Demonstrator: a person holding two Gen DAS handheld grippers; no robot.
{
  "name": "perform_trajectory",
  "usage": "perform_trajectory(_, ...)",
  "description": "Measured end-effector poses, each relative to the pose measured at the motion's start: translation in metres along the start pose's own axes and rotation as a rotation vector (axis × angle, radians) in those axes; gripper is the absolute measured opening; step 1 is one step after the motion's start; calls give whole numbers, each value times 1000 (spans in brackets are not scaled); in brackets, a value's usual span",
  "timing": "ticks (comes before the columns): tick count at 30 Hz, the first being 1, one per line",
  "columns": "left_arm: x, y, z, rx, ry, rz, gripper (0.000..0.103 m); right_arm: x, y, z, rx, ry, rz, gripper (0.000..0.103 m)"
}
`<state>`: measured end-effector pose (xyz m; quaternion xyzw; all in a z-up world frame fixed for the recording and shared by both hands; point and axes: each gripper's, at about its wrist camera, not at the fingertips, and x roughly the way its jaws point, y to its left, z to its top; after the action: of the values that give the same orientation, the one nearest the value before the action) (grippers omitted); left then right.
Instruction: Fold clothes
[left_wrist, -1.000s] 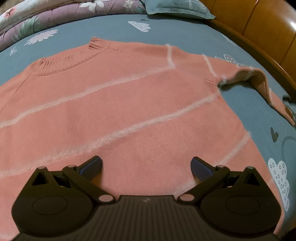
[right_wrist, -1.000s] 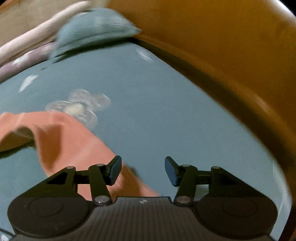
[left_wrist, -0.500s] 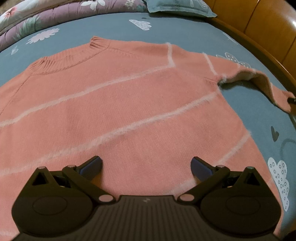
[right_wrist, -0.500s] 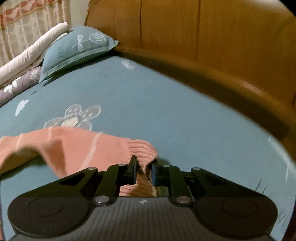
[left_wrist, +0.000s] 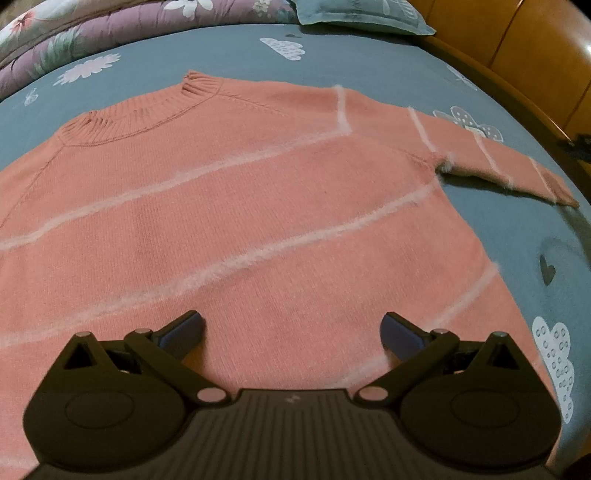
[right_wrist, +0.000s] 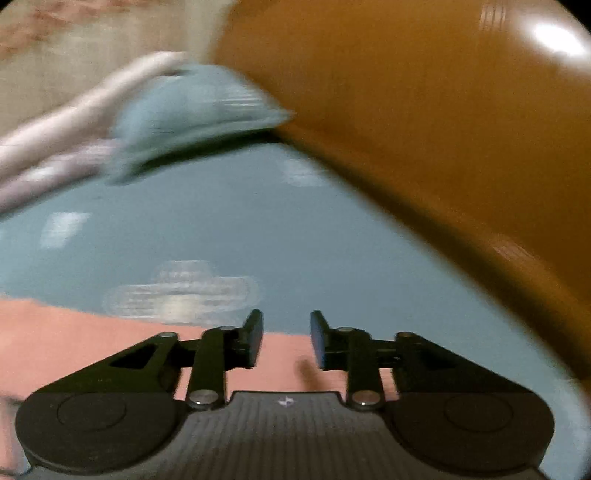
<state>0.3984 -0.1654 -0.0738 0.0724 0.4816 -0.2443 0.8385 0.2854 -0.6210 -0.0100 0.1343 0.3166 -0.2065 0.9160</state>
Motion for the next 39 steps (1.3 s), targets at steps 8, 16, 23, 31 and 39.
perform_trajectory(8, -12, 7, 0, 30, -25, 73, 102, 29, 167, -17, -272, 77, 434, 35)
perform_trajectory(16, -8, 34, -12, -34, -10, 96, 102, 52, 198, -44, -338, 181, 437, 37)
perform_trajectory(23, -10, 55, -23, -65, -53, 66, 102, 41, 220, -2, -288, 157, 469, 38)
perform_trajectory(31, -13, 59, -34, -41, -105, 44, 102, 123, 293, 15, -190, 260, 390, 36)
perform_trajectory(39, -13, 64, -38, -33, -144, 27, 102, 151, 322, 30, -257, 199, 300, 34)
